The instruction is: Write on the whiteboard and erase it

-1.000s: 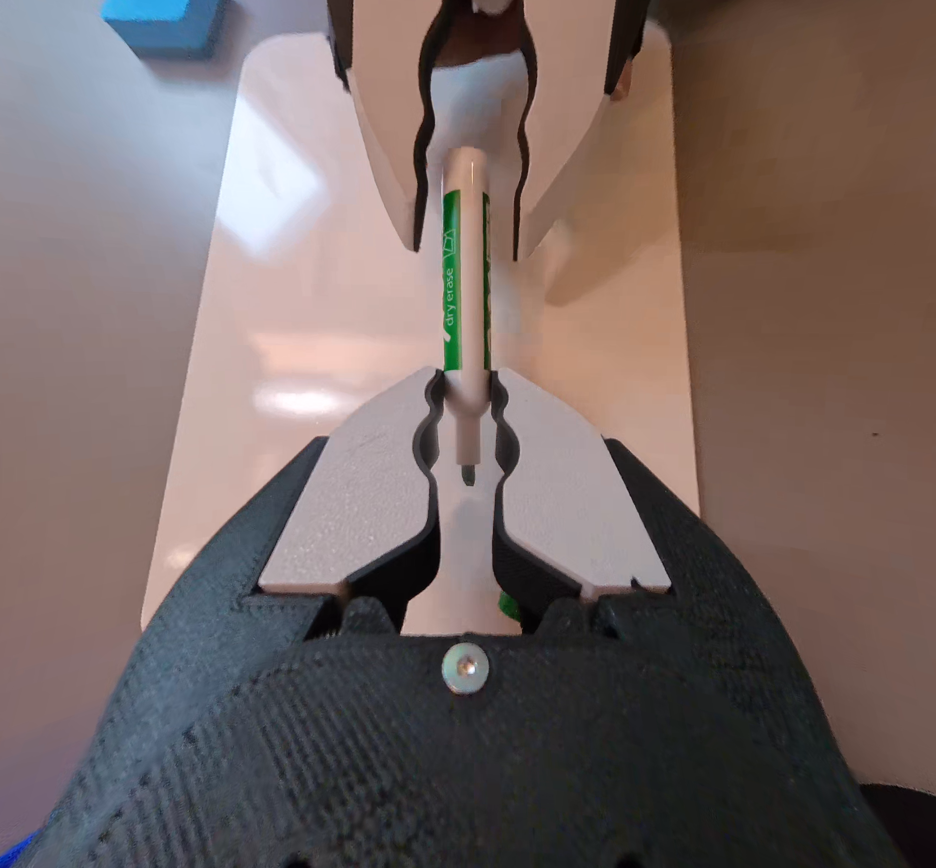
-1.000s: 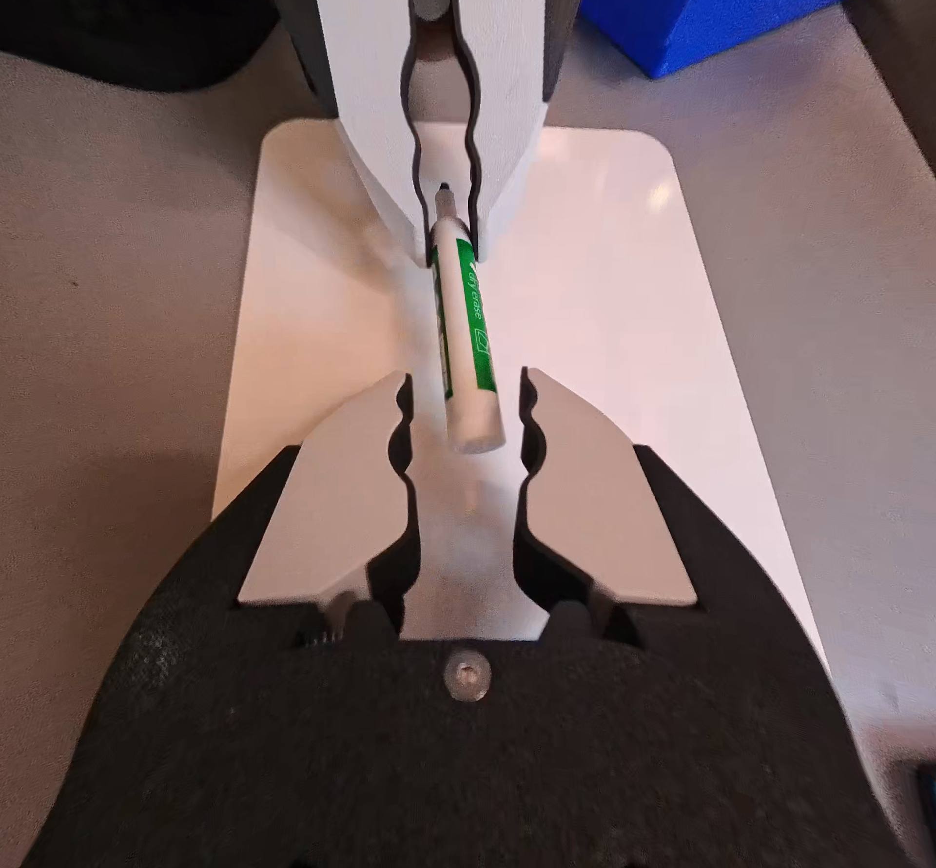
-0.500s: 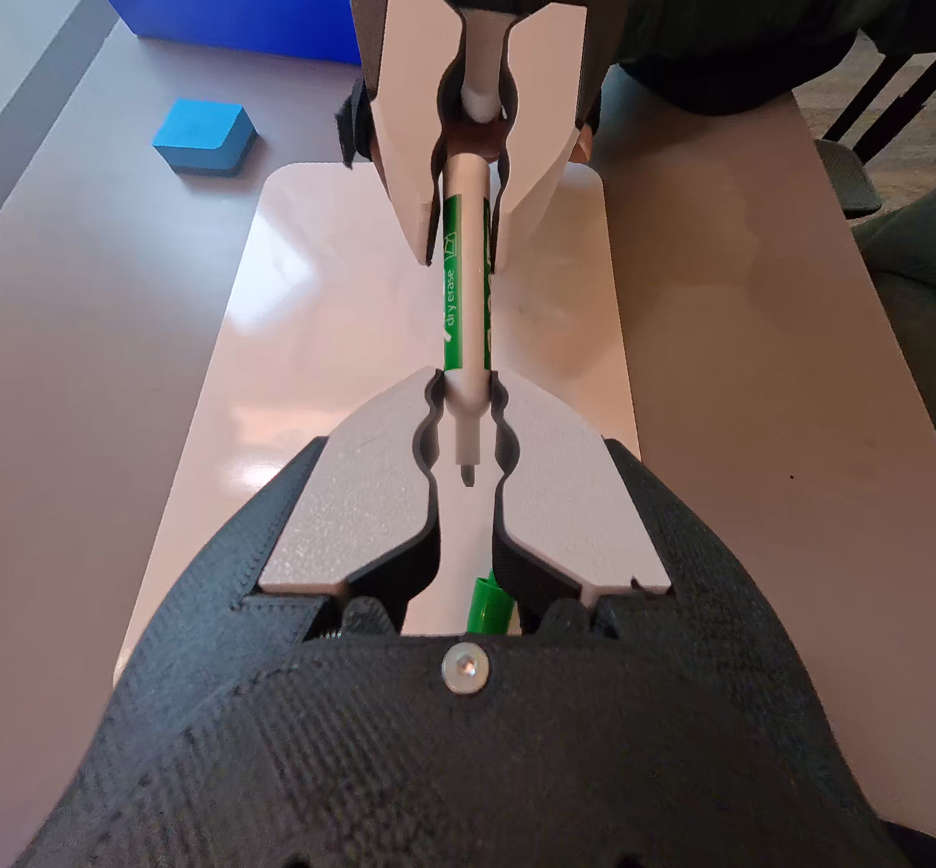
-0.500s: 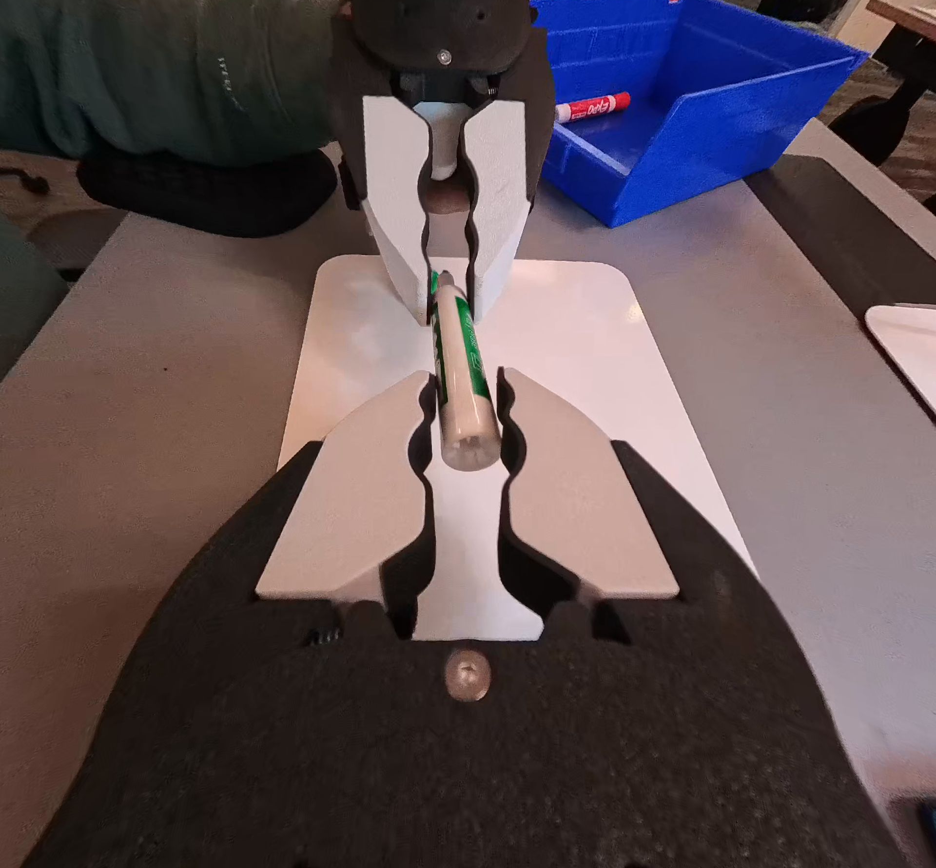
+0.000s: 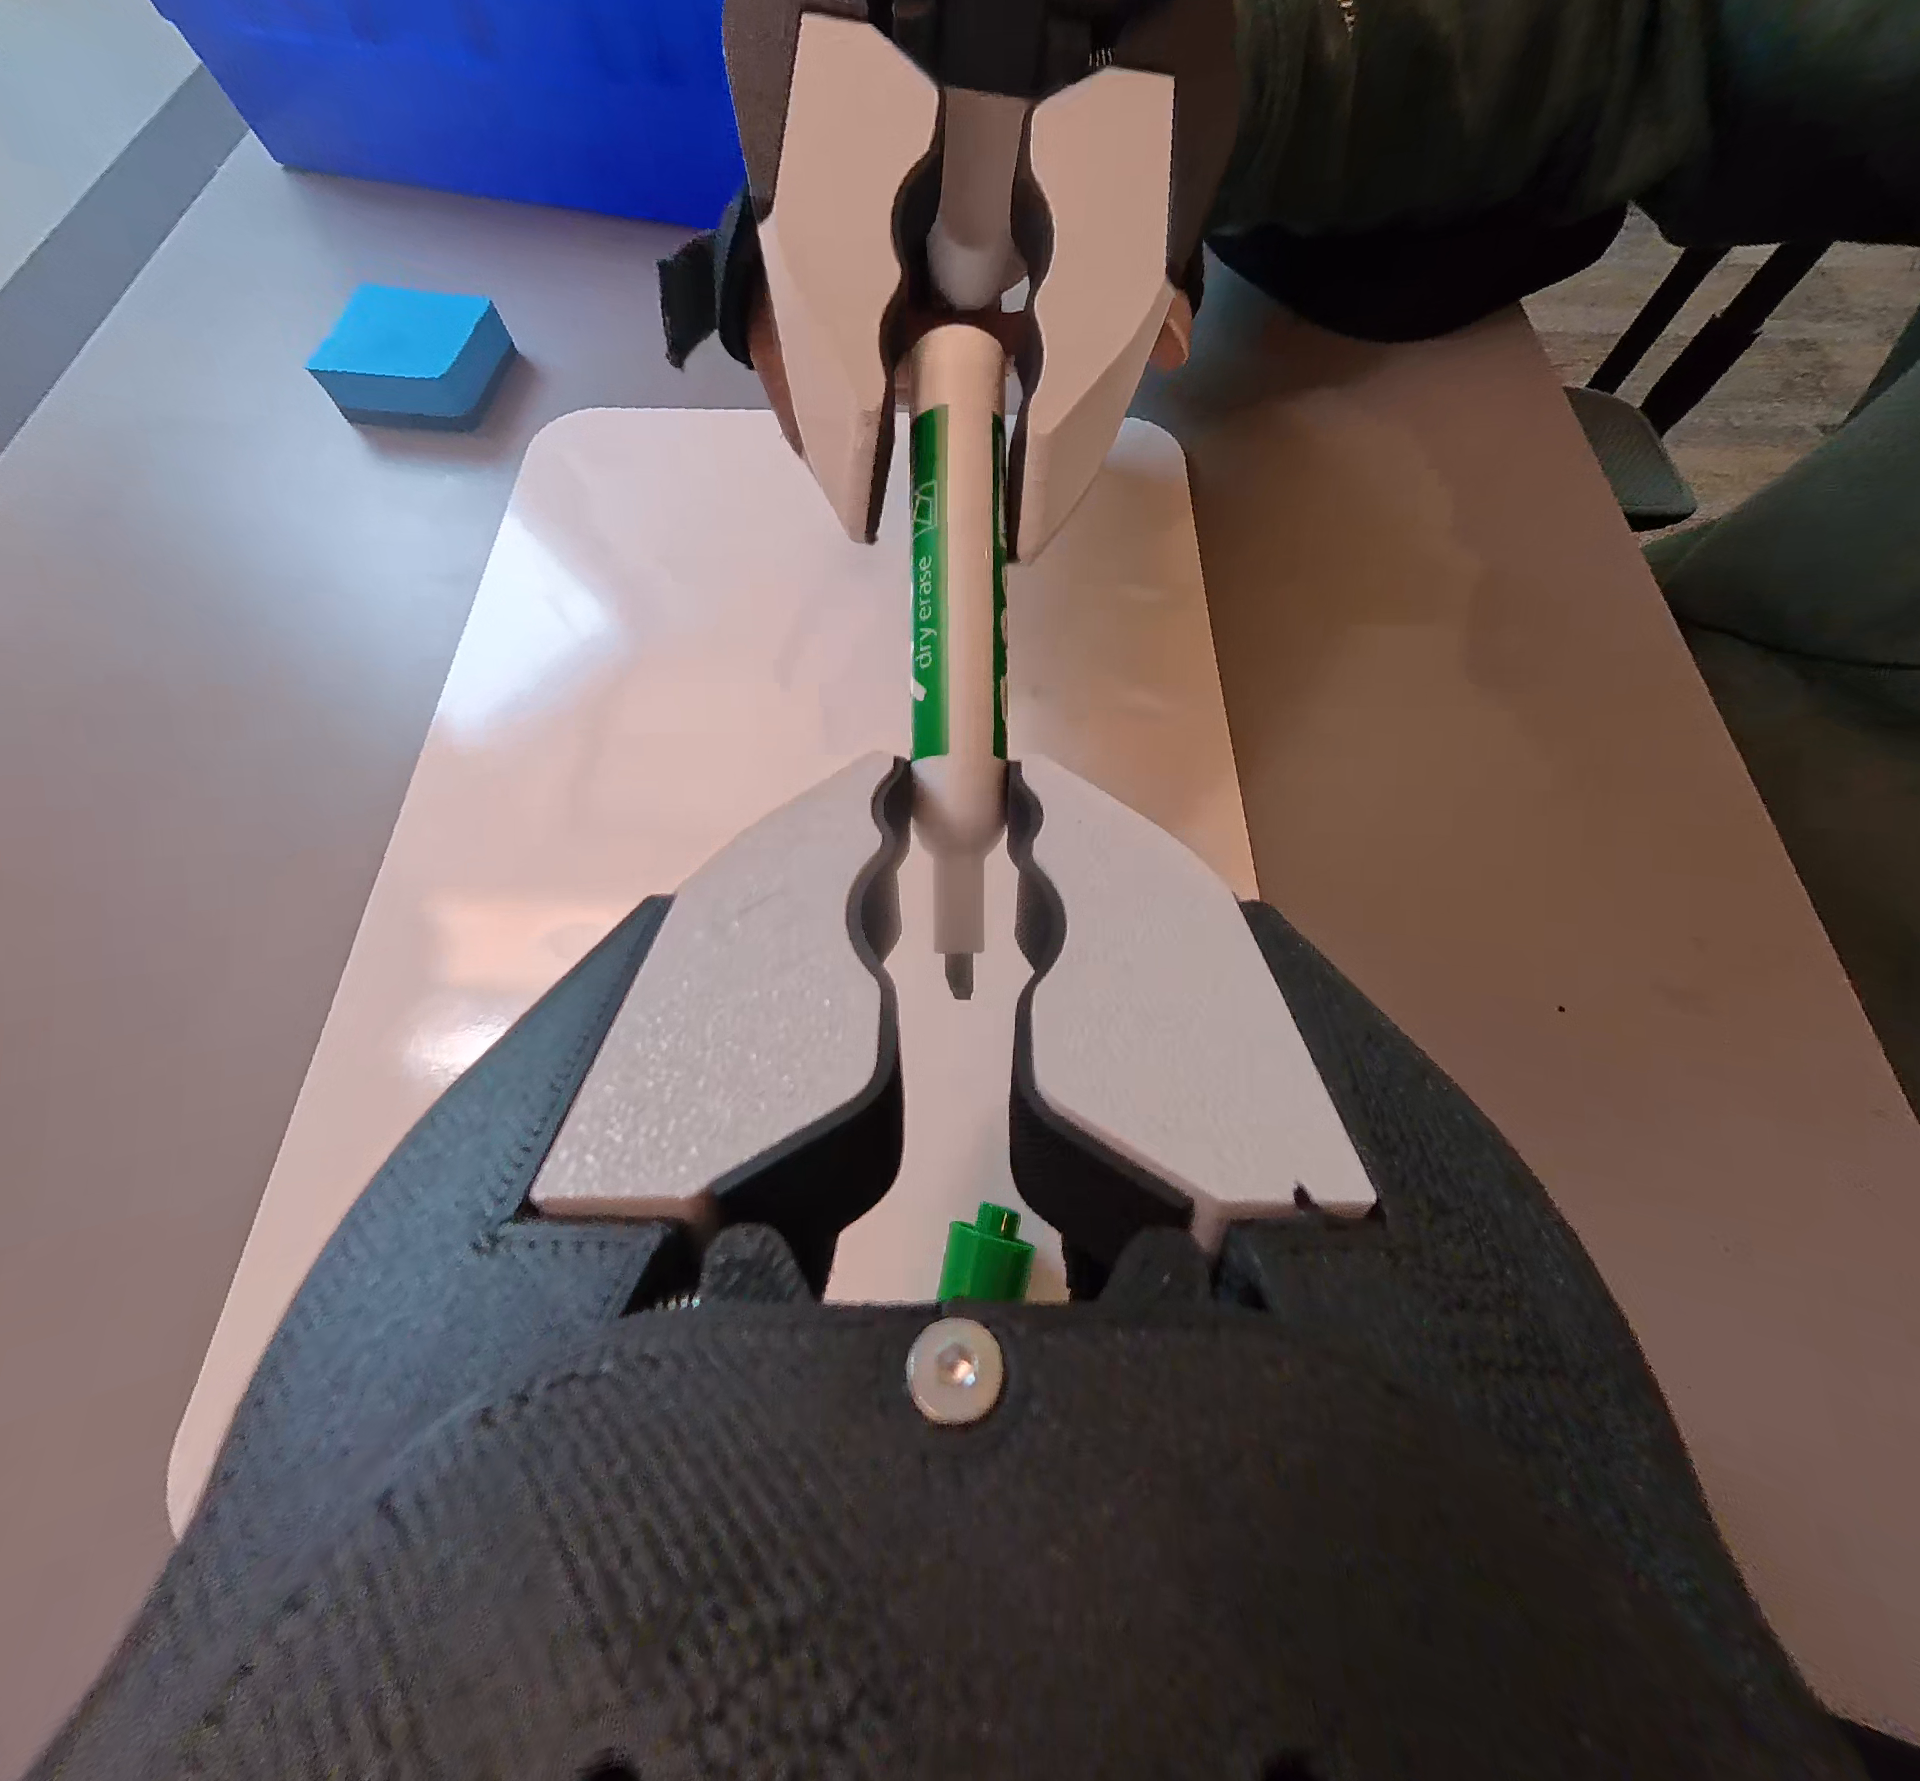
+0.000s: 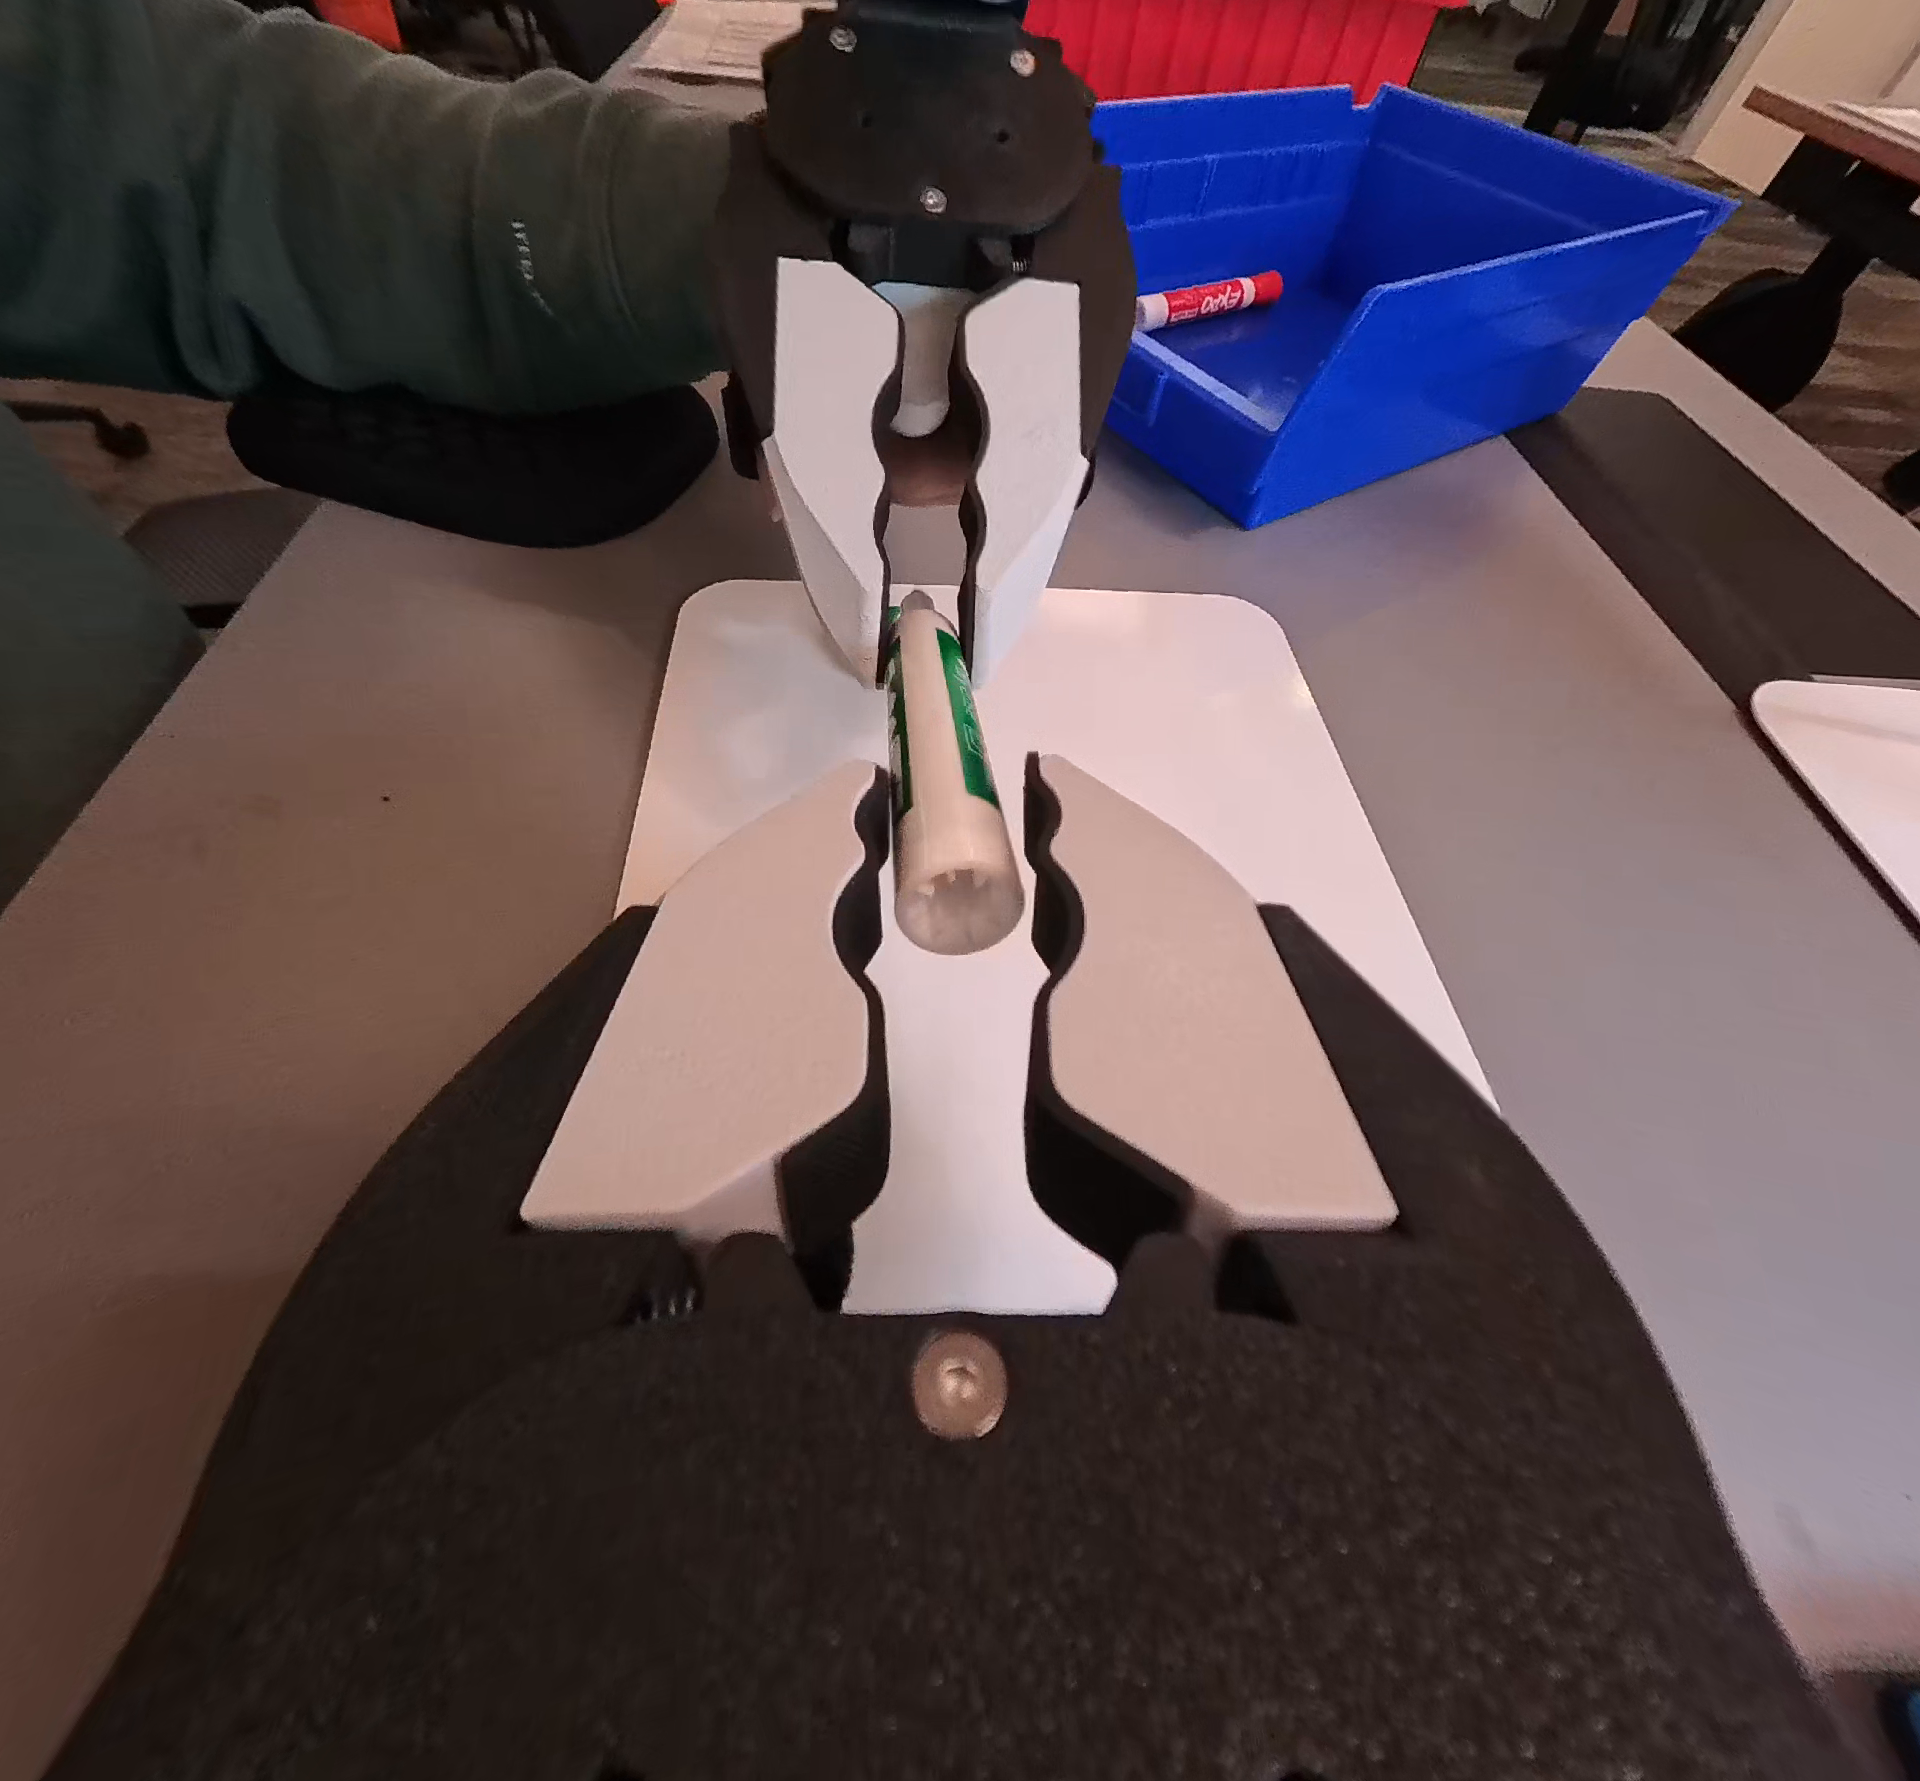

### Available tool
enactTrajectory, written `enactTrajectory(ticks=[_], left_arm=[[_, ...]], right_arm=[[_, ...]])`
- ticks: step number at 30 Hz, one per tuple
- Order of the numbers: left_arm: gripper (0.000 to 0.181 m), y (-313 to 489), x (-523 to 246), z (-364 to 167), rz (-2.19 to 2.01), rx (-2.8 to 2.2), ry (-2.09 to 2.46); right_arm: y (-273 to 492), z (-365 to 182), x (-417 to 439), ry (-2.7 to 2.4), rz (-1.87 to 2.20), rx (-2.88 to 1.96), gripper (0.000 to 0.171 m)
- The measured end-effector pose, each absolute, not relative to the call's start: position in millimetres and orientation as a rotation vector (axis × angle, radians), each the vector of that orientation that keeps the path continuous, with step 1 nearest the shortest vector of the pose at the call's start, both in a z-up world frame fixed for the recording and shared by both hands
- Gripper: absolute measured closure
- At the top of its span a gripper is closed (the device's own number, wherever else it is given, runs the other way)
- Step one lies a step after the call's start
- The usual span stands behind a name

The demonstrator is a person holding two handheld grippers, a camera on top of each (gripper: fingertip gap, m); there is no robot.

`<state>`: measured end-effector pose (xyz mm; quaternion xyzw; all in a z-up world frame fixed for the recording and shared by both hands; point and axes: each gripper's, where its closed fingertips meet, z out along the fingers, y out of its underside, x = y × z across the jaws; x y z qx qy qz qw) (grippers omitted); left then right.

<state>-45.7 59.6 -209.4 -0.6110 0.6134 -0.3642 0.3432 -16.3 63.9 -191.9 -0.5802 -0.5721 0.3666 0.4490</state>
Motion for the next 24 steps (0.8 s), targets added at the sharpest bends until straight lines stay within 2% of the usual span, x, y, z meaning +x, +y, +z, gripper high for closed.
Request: enactTrajectory(ticks=[24], left_arm=[[0.163, 55.3, -44.3, -207.7, -0.997, -1.567, 1.592]], right_arm=[[55.4, -190.5, -16.9, -1.461, 0.937, -1.453, 0.151]])
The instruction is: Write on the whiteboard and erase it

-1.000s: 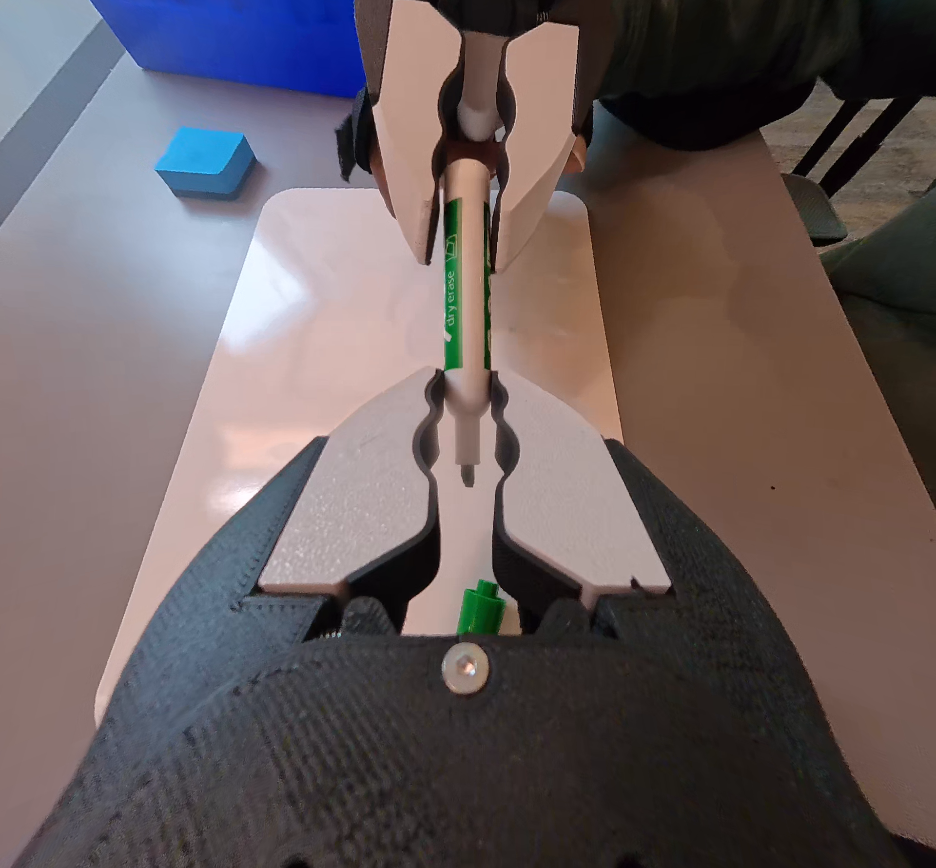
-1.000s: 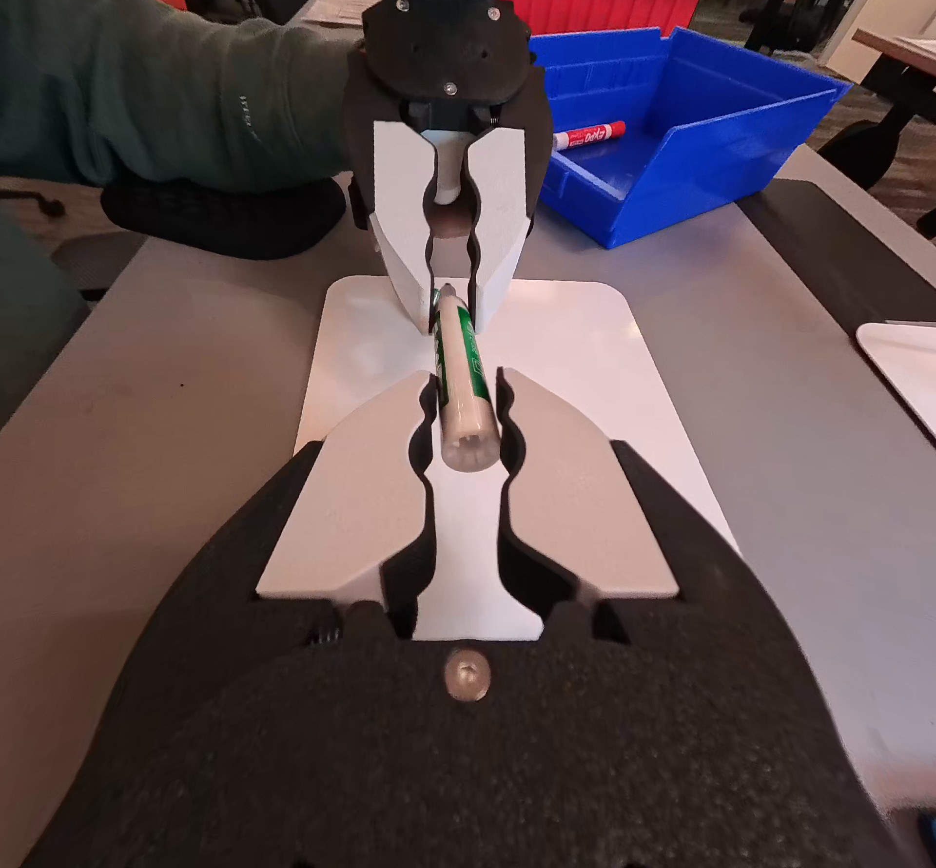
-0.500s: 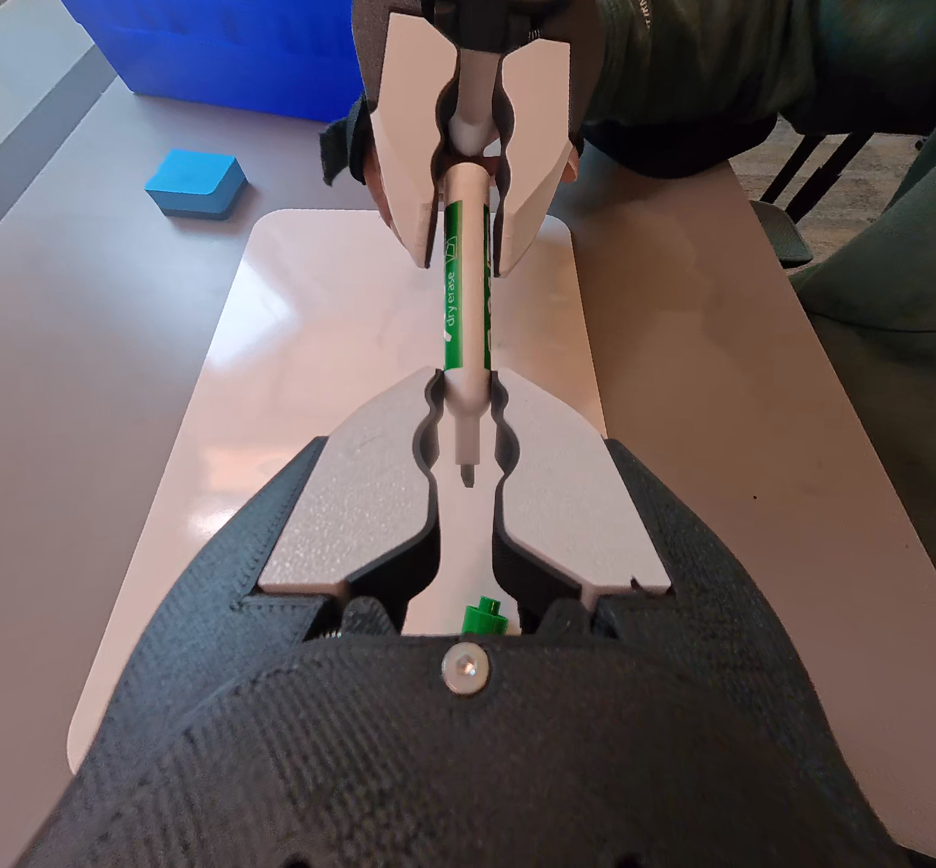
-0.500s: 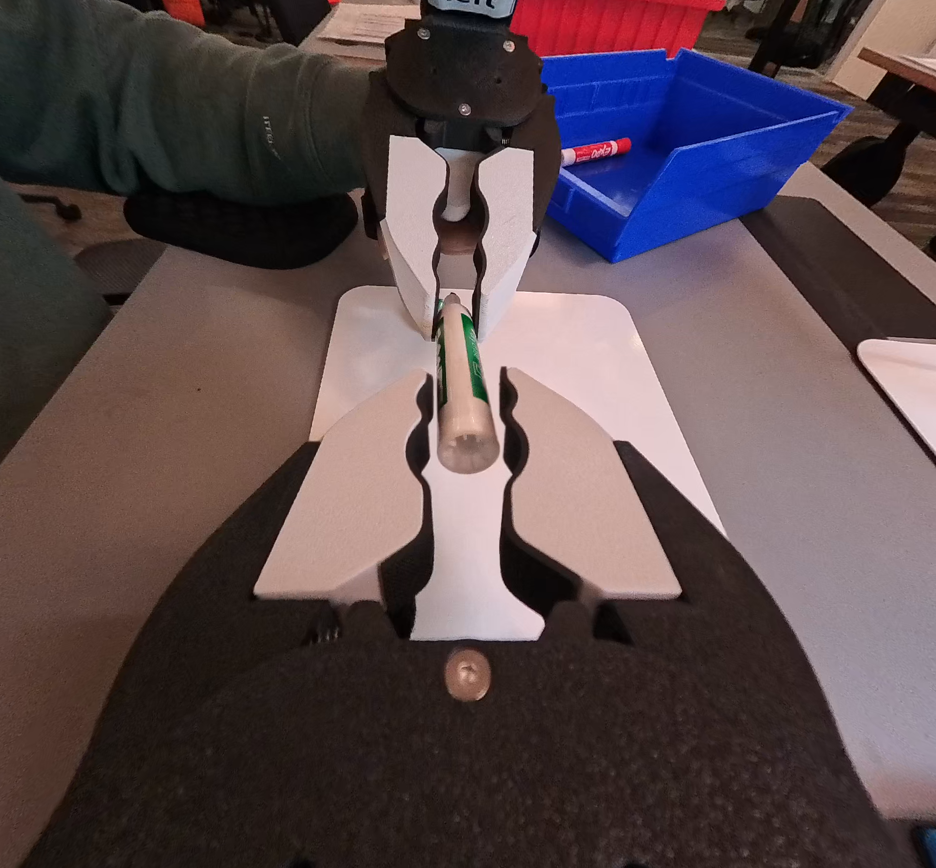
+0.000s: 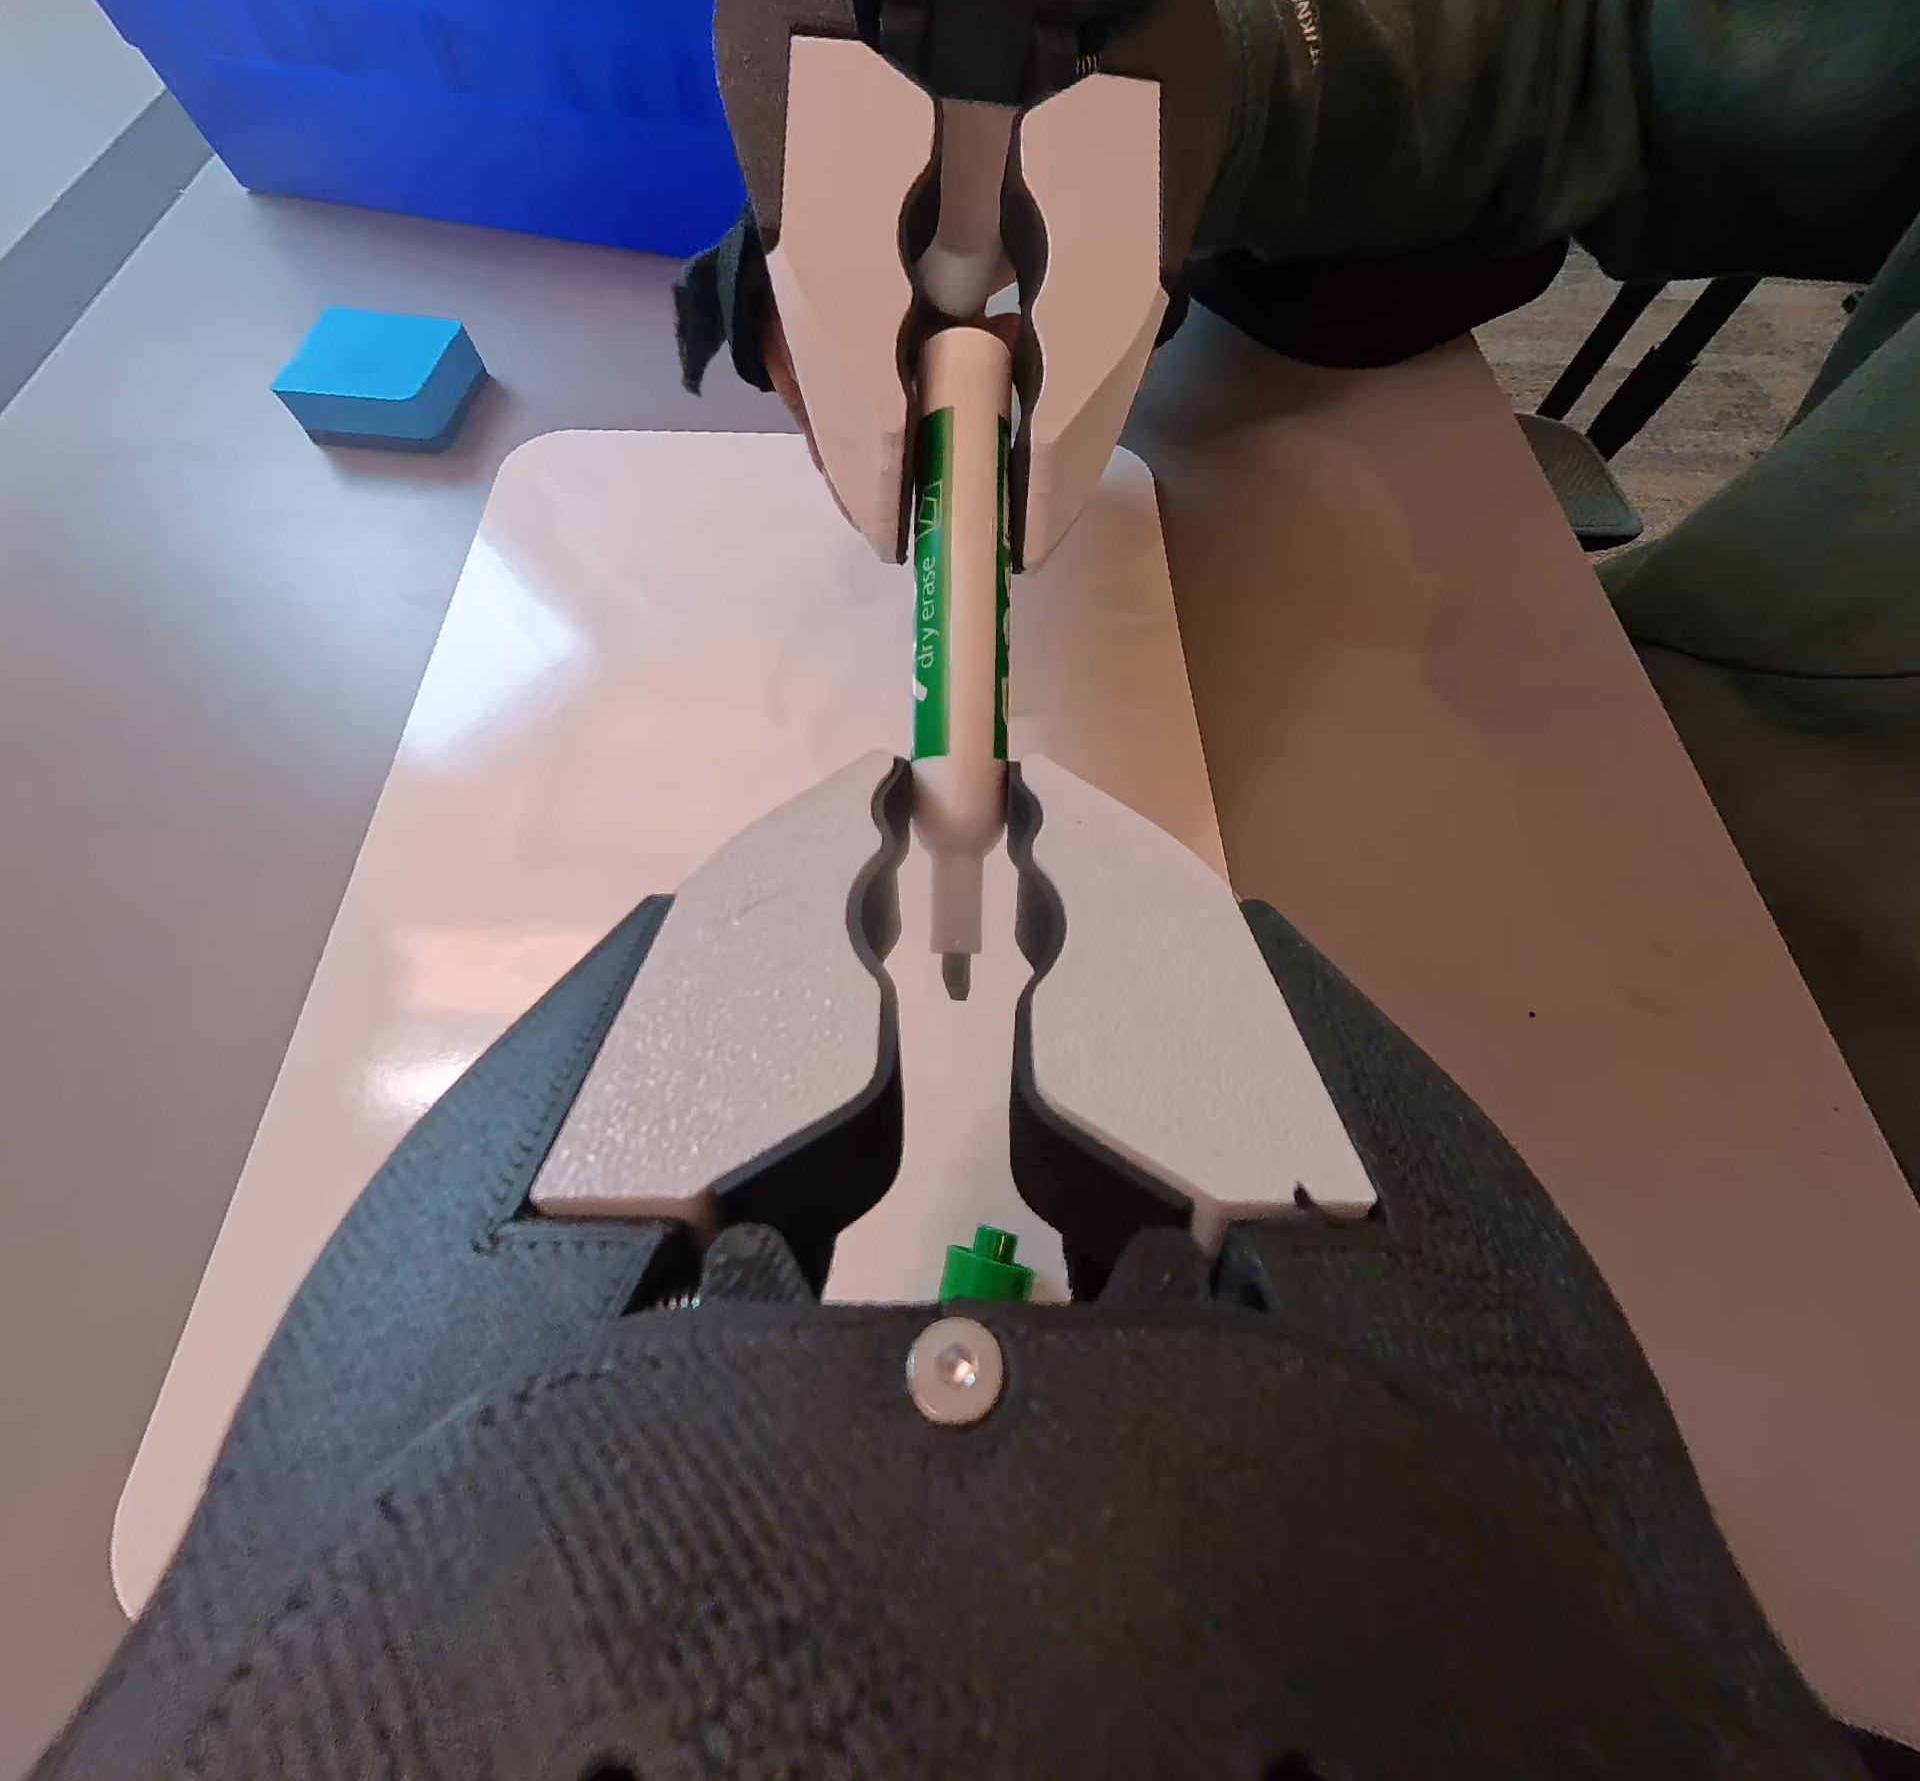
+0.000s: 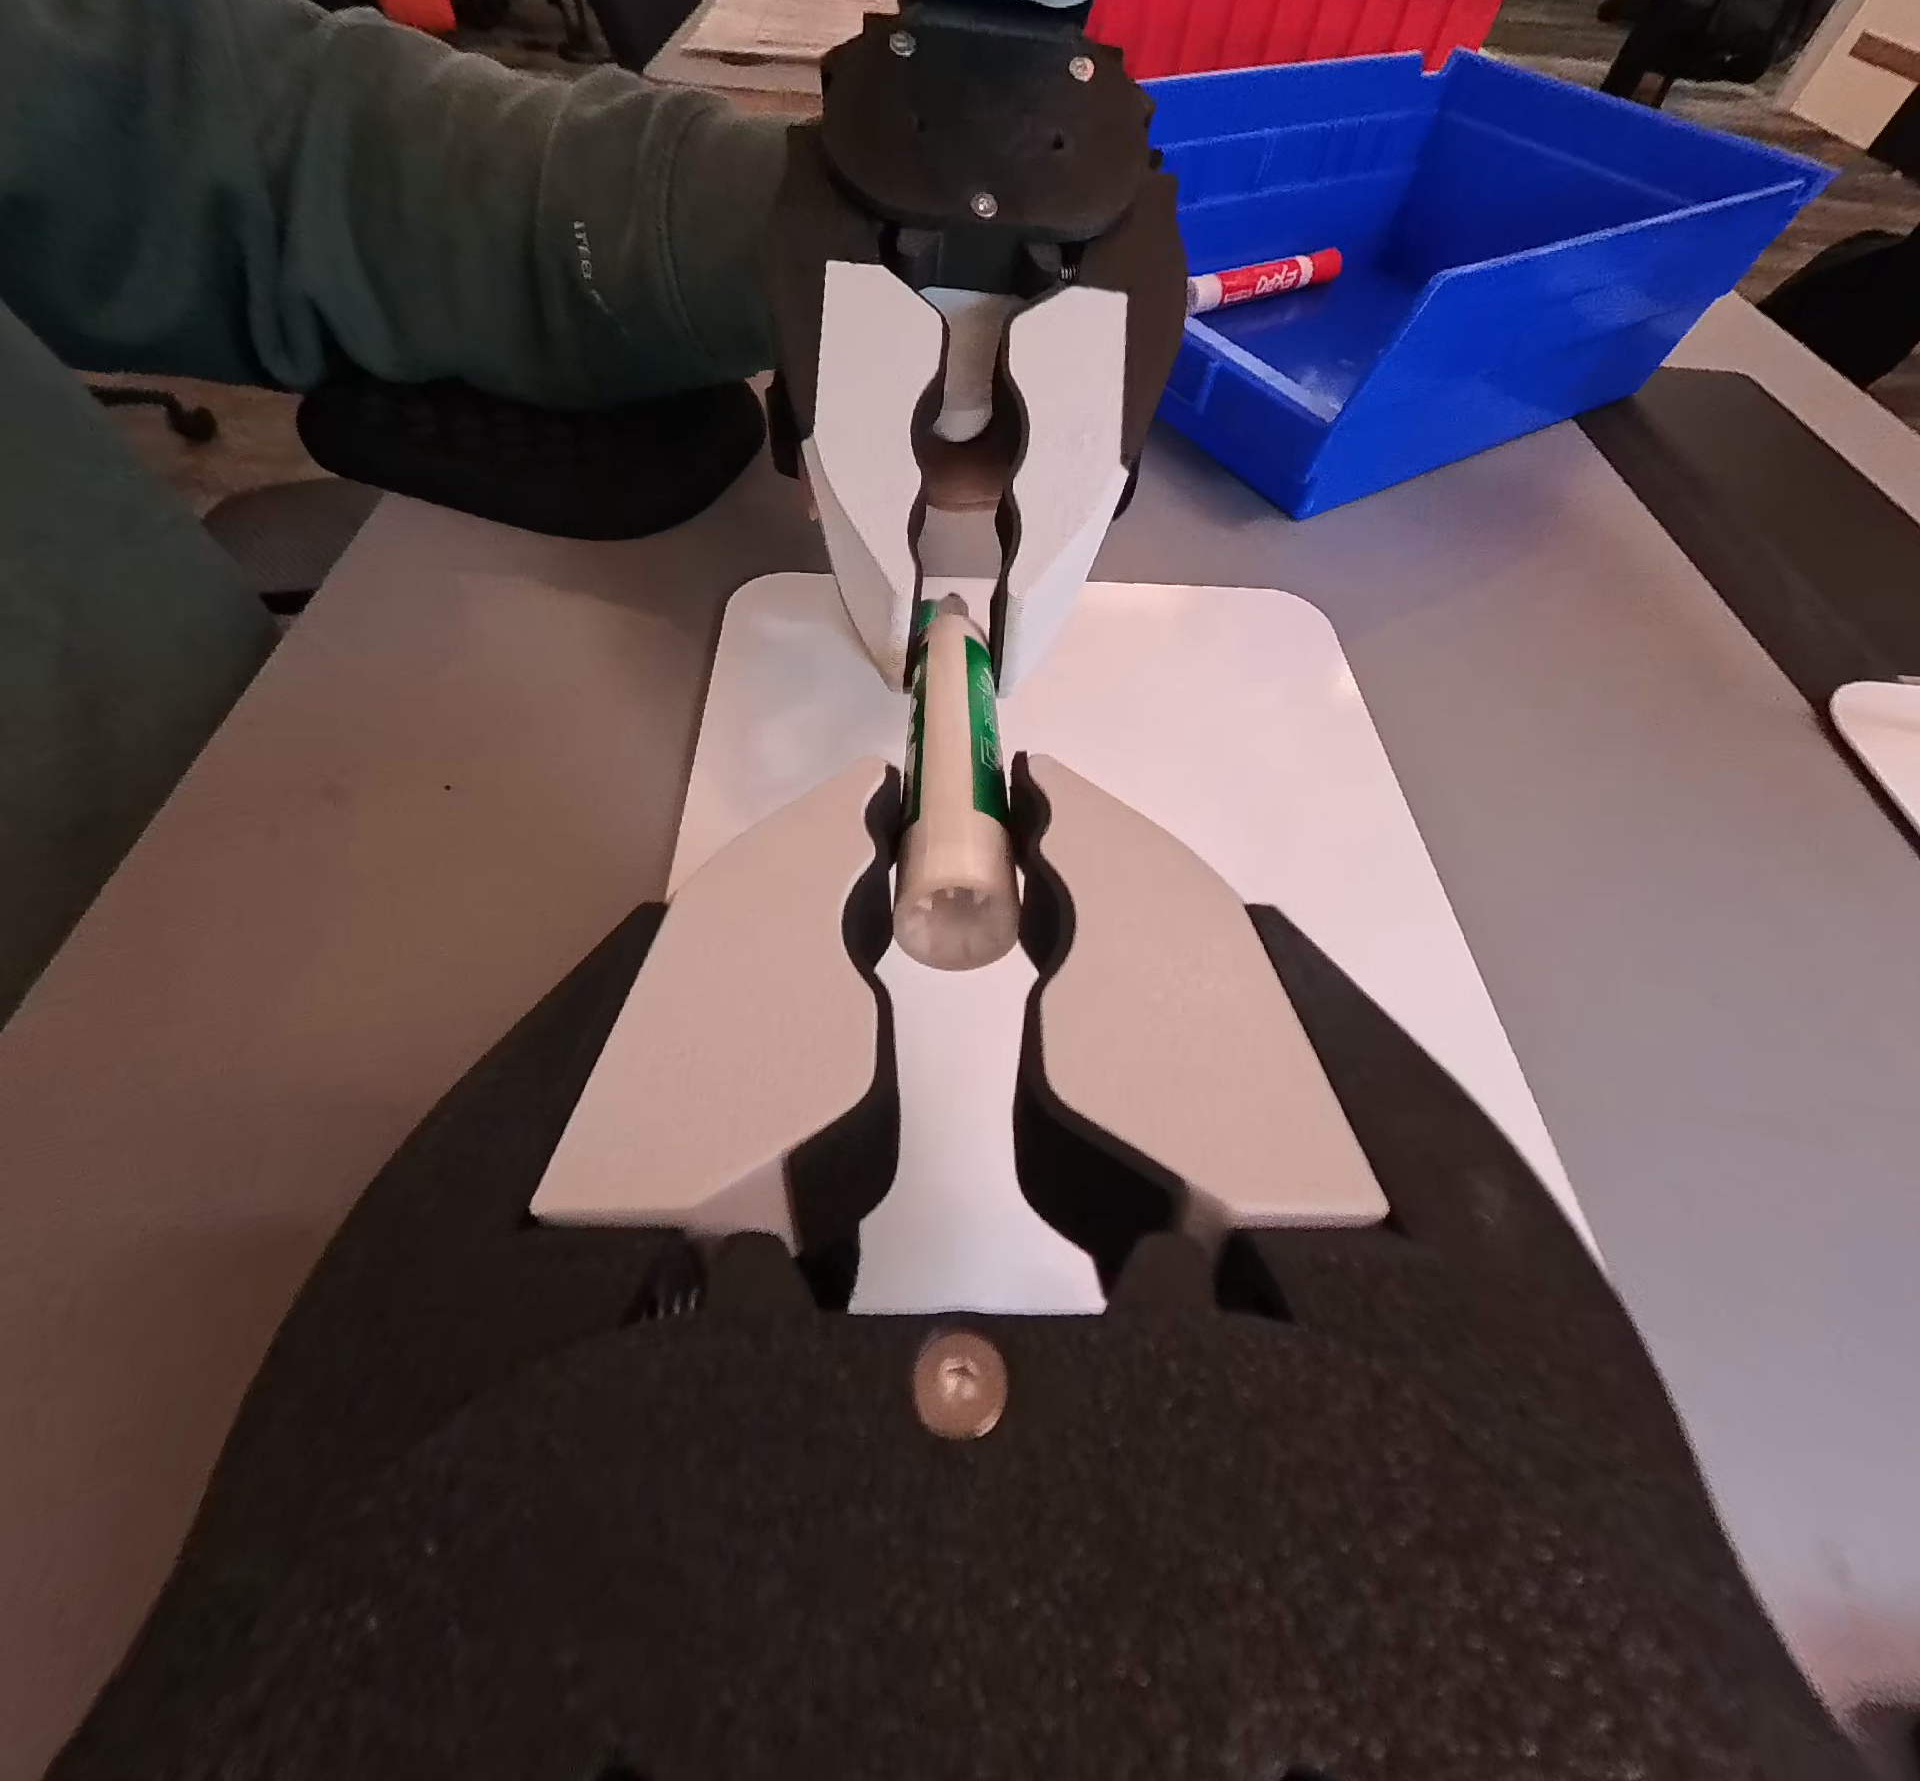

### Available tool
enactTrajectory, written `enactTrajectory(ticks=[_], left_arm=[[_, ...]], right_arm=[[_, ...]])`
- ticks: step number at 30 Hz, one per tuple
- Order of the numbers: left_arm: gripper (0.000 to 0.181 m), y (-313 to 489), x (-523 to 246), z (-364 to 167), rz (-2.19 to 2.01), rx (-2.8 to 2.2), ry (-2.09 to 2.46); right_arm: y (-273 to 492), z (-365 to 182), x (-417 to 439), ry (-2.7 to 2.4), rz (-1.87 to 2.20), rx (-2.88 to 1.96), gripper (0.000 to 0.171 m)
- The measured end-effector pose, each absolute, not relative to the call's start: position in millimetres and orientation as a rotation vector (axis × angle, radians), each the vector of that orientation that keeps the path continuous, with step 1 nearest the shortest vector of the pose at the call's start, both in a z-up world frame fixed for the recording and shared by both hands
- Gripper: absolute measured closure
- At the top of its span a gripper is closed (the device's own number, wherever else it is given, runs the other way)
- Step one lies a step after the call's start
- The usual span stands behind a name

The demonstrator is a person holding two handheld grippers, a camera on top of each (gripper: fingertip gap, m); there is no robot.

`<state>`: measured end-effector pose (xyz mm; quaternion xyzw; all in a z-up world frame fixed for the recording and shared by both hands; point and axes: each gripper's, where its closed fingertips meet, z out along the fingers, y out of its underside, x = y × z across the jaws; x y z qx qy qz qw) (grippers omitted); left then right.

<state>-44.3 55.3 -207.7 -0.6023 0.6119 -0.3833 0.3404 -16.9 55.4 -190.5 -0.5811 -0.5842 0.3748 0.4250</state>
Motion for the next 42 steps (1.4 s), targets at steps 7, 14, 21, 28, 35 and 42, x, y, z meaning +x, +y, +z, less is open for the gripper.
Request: enactTrajectory(ticks=[7, 14, 21, 28, 35, 42], left_arm=[[0.162, 58, -44, -219, -0.869, -1.587, 1.629], [0.143, 68, -64, -208, -0.659, -1.605, 1.627], [0.145, 77, -123, -203, -0.674, -1.717, 1.578], [0.143, 53, -141, -266, -0.673, -1.845, 1.782], [0.158, 50, -134, -275, -0.651, -1.775, 1.816], [0.164, 54, -135, -276, -0.504, -1.697, 1.837]], right_arm=[[56, -194, -17, -1.494, 0.869, -1.545, 0.151], [58, -184, -9, -1.511, 0.751, -1.611, 0.151], [65, -167, 24, -1.513, 0.602, -1.637, 0.151], [69, -174, 33, -1.518, 0.529, -1.729, 0.151], [78, -188, 4, -1.565, 0.464, -1.784, 0.151], [85, -197, -24, -1.575, 0.409, -1.800, 0.151]])
